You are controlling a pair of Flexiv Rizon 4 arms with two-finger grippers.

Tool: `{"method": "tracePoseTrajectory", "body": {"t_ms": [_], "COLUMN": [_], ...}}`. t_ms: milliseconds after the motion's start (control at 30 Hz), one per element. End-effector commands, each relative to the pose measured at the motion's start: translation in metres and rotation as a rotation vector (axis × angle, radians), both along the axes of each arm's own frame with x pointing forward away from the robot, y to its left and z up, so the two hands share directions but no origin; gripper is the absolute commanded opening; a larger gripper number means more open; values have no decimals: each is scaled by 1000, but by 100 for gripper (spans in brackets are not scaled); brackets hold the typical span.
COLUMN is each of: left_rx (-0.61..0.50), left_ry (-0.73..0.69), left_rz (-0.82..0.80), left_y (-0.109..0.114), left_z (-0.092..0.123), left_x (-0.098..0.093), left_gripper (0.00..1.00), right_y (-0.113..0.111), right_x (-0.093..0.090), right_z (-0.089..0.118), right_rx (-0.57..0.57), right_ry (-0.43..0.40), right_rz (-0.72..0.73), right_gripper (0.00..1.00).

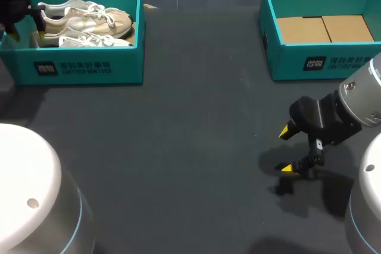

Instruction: Take the shoe out of the shoebox, open the shoe tongue, remove and reinsert the insole, then place the shoe into the shoebox

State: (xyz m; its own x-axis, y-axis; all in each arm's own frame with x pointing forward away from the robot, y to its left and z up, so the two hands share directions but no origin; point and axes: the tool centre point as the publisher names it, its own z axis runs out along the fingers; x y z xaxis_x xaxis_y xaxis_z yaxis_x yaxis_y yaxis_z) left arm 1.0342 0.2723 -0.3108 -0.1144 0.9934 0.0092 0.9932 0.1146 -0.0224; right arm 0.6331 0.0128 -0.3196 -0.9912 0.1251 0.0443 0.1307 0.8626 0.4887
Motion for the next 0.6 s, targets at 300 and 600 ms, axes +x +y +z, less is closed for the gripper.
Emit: {"method": "tracePoseTrajectory", "body": {"t_ms": [300,600], "left_rx": [-17,4], "left_ry": [-5,-22], "left_rz": [5,4], "left_y": [-6,-3], "left_z": [-13,-23], "left_x": [-4,-4], "left_gripper": [64,71], "right_y": [0,0], "right_x": [-2,-2], "right_z": [0,0], "right_rx": [-3,-3], "right_ry": [-2,-2], "right_rz": [-2,-2], "right_gripper": [100,100]}}
